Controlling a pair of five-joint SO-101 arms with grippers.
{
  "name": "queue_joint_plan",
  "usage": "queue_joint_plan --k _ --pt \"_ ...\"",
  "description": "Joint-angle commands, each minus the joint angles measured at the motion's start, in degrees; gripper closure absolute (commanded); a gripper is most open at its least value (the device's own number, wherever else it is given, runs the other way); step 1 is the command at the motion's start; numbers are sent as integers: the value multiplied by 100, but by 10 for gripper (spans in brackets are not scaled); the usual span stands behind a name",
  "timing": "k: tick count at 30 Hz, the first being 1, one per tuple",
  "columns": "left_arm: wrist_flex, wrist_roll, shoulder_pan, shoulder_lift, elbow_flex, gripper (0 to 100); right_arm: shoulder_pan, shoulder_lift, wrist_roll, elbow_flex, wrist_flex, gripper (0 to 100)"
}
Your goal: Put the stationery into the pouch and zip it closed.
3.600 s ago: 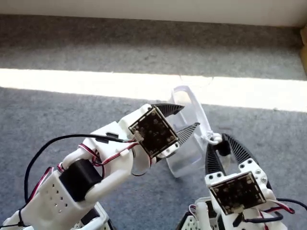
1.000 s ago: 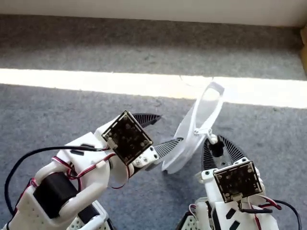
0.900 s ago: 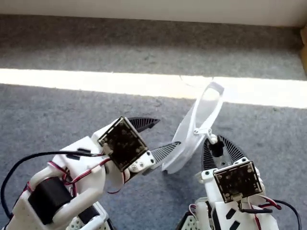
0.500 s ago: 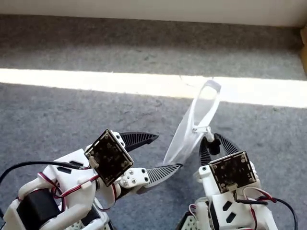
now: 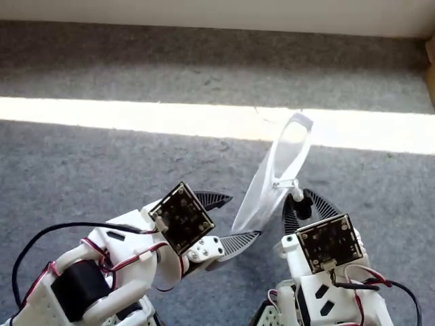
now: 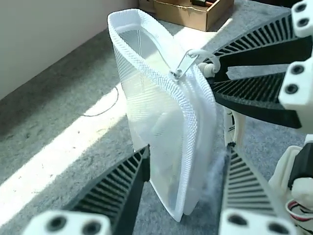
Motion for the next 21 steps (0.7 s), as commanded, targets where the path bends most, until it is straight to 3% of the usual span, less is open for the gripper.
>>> queue_joint_plan --k 1,13,17,21 --pt "-352 62 57 -57 101 772 75 4 -53 -22 -171 994" --pt "-932 79 101 -13 233 772 75 4 -211 -48 -180 994" --pt "-1354 536 101 -13 488 772 75 4 -237 -48 -180 994" --pt "-1732 519 101 -13 796 774 75 4 -246 -48 -180 994"
